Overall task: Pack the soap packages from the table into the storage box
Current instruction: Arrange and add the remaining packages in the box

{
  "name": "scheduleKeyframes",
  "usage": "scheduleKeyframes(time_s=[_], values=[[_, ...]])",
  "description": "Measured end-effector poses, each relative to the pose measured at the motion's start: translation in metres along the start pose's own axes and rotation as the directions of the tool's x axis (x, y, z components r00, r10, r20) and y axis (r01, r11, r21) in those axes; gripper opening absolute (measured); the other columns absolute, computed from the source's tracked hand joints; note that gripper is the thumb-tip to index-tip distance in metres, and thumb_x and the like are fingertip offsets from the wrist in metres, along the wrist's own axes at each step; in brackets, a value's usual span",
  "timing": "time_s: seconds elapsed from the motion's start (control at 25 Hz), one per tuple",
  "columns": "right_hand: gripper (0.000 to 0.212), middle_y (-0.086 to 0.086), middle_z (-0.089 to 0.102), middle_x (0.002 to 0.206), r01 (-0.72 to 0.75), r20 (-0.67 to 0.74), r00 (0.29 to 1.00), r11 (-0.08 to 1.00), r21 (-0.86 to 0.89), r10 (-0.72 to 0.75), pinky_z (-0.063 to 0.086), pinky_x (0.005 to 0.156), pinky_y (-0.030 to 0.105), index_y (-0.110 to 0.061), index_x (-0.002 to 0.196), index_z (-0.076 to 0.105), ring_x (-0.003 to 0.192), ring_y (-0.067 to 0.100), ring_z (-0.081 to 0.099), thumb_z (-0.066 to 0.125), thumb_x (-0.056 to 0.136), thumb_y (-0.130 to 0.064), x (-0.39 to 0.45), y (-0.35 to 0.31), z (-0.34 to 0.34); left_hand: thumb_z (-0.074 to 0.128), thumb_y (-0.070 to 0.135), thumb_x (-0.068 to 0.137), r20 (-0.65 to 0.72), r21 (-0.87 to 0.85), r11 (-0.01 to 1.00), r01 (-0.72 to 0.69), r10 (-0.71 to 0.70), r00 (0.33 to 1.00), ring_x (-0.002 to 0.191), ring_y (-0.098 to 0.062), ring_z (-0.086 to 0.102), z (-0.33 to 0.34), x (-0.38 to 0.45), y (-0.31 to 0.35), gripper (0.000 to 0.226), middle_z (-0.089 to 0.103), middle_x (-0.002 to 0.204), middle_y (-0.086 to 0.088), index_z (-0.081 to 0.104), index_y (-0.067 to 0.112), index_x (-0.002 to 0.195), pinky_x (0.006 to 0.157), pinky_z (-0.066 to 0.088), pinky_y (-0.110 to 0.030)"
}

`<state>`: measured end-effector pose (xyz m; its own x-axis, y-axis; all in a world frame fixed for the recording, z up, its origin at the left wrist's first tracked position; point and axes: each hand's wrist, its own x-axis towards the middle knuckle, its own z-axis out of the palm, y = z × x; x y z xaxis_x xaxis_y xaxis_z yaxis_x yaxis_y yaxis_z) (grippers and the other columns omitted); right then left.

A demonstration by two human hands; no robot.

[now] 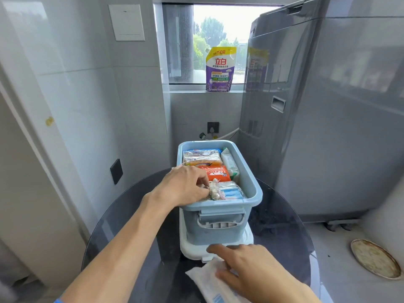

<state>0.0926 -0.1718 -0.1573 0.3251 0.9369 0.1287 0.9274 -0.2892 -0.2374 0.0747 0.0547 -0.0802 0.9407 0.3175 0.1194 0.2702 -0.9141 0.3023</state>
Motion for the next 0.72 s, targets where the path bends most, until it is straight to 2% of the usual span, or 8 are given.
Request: scheduleKeyframes(time_s=[0.08, 0.16, 0.24, 0.32, 0.44, 0.52, 0.6, 0.72], values=[[0.027, -0.015, 0.069, 0.086, 0.051, -0.109, 0.993, 0.994, 0.094, -0.041, 0.047, 0.066, 0.019, -0.04, 0.116, 0.055, 0.076, 0.006, 0.061, 0.048, 0.091, -0.049, 0.006, -0.006, -0.025, 0.07, 0.06, 0.076, 0.096, -0.044, 0.999, 0.002, 0.003, 0.995, 0.101, -0.007, 0.057, -0.007, 0.001, -0.004, 0.038, 0.063, 0.11, 0.014, 0.065, 0.04, 0.107, 0.084, 0.047, -0.028], [0.017, -0.024, 0.061, 0.067, 0.08, -0.263, 0.964, 0.977, 0.198, -0.026, 0.038, 0.057, 0.01, -0.038, 0.101, 0.062, 0.058, -0.001, 0.053, 0.054, 0.088, -0.047, 0.018, 0.001, -0.056, 0.071, 0.066, 0.07, 0.203, -0.112, 0.994, 0.004, 0.019, 0.979, 0.109, -0.008, 0.057, -0.015, 0.003, -0.006, 0.052, 0.062, 0.117, 0.015, 0.062, 0.043, 0.115, 0.095, 0.048, -0.034], [0.016, -0.026, 0.059, 0.066, 0.052, -0.358, 0.933, 0.993, 0.102, -0.012, 0.044, 0.059, 0.018, -0.039, 0.1, 0.063, 0.056, -0.002, 0.051, 0.059, 0.085, -0.045, 0.04, 0.018, -0.089, 0.072, 0.065, 0.07, 0.291, -0.078, 0.997, 0.004, 0.019, 0.956, 0.117, -0.014, 0.052, -0.019, 0.008, -0.005, 0.06, 0.06, 0.123, 0.012, 0.055, 0.046, 0.125, 0.104, 0.043, -0.04], [0.022, -0.024, 0.065, 0.08, -0.04, -0.194, 0.981, 0.999, -0.037, 0.032, 0.05, 0.069, 0.027, -0.04, 0.106, 0.065, 0.071, 0.001, 0.057, 0.067, 0.084, -0.041, 0.065, 0.039, -0.117, 0.07, 0.063, 0.075, 0.361, 0.047, 0.999, -0.021, 0.002, 0.933, 0.121, -0.015, 0.045, -0.021, 0.015, -0.003, 0.067, 0.054, 0.132, 0.011, 0.046, 0.048, 0.136, 0.105, 0.039, -0.038], [0.03, -0.024, 0.06, 0.093, -0.12, 0.198, 0.971, 0.988, -0.097, 0.138, 0.047, 0.073, 0.02, -0.039, 0.111, 0.07, 0.093, 0.007, 0.056, 0.075, 0.081, -0.043, 0.095, 0.063, -0.132, 0.073, 0.06, 0.076, 0.471, 0.075, 0.997, -0.027, -0.012, 0.882, 0.112, -0.011, 0.041, -0.023, 0.027, 0.0, 0.078, 0.048, 0.14, 0.011, 0.037, 0.046, 0.144, 0.091, 0.035, -0.029], [0.031, -0.019, 0.062, 0.103, -0.099, 0.303, 0.944, 0.988, -0.118, 0.131, 0.049, 0.078, 0.023, -0.04, 0.11, 0.07, 0.096, 0.011, 0.057, 0.074, 0.08, -0.047, 0.108, 0.072, -0.128, 0.074, 0.06, 0.074, 0.469, 0.064, 0.997, -0.038, 0.004, 0.883, 0.111, -0.012, 0.042, -0.024, 0.031, 0.0, 0.081, 0.049, 0.139, 0.01, 0.039, 0.044, 0.145, 0.09, 0.037, -0.03], [0.035, -0.013, 0.062, 0.114, -0.102, 0.357, 0.922, 0.985, -0.141, 0.146, 0.049, 0.081, 0.027, -0.041, 0.112, 0.063, 0.1, 0.013, 0.057, 0.072, 0.08, -0.051, 0.116, 0.074, -0.123, 0.07, 0.067, 0.072, 0.419, 0.082, 0.994, -0.066, 0.026, 0.908, 0.118, -0.016, 0.043, -0.022, 0.029, -0.004, 0.08, 0.052, 0.135, 0.01, 0.042, 0.045, 0.143, 0.1, 0.038, -0.035], [0.057, -0.015, 0.058, 0.117, -0.174, 0.434, 0.875, 0.976, -0.128, 0.213, 0.048, 0.082, 0.027, -0.045, 0.128, 0.046, 0.102, 0.012, 0.058, 0.07, 0.078, -0.058, 0.126, 0.07, -0.119, 0.056, 0.086, 0.065, 0.303, 0.046, 0.999, -0.013, -0.002, 0.953, 0.121, -0.017, 0.035, -0.01, 0.019, -0.005, 0.077, 0.054, 0.128, 0.01, 0.054, 0.044, 0.13, 0.105, 0.029, -0.041]])
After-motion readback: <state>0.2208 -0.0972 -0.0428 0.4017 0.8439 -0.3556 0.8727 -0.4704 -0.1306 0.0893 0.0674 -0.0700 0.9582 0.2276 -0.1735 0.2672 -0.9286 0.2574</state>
